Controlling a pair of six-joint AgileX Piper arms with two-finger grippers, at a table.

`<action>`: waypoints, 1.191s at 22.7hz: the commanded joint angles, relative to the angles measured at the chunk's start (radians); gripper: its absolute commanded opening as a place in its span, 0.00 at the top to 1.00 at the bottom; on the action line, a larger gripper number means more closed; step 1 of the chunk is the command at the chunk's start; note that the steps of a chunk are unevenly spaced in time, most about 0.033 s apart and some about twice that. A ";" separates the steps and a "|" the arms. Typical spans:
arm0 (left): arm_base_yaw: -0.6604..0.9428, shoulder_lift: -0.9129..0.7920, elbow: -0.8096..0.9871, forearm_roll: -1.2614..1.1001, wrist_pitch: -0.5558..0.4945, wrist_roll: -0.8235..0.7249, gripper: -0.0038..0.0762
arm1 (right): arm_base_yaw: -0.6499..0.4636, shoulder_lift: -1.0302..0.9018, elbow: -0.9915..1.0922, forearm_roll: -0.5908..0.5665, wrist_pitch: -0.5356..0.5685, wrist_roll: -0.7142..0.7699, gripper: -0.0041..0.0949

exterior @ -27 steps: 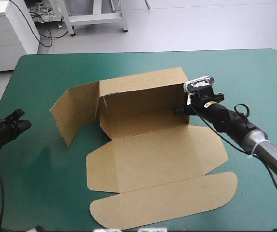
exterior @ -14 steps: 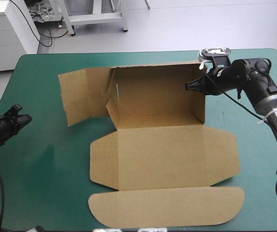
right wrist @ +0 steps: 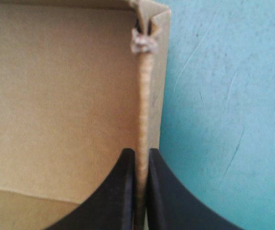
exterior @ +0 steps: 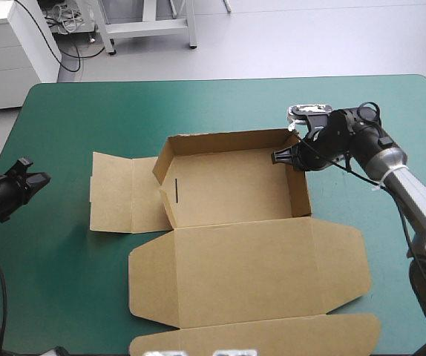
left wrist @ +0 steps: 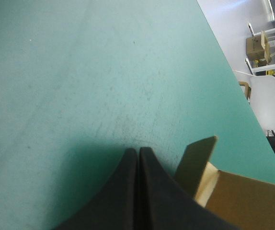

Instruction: Fold the box

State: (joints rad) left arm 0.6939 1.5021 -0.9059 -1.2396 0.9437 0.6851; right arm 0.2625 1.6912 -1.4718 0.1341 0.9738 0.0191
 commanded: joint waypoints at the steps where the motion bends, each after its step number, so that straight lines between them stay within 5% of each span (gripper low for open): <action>1: 0.002 -0.036 -0.022 -0.069 0.031 0.004 0.96 | 0.005 0.003 -0.006 -0.004 -0.121 -0.019 0.98; 6: 0.002 -0.036 -0.022 -0.111 0.033 0.017 0.96 | 0.003 0.041 -0.008 -0.030 -0.204 -0.049 0.95; 9: 0.002 -0.036 -0.022 -0.143 0.035 0.017 0.96 | 0.003 0.041 -0.008 -0.030 -0.216 -0.062 0.81; 17: 0.002 -0.036 -0.022 -0.140 0.026 0.017 0.96 | 0.003 0.041 -0.171 -0.038 -0.068 -0.034 0.04; 23: 0.002 -0.036 -0.022 -0.110 0.016 0.015 0.96 | 0.003 0.035 -0.412 -0.064 0.197 -0.019 0.02; 27: 0.002 -0.036 -0.022 -0.109 0.016 0.012 0.96 | 0.003 -0.035 -0.415 -0.046 0.197 -0.026 0.02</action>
State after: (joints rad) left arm 0.6939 1.5021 -0.9059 -1.2900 0.9377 0.7008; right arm 0.2668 1.7453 -1.8516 0.0757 1.1945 0.0000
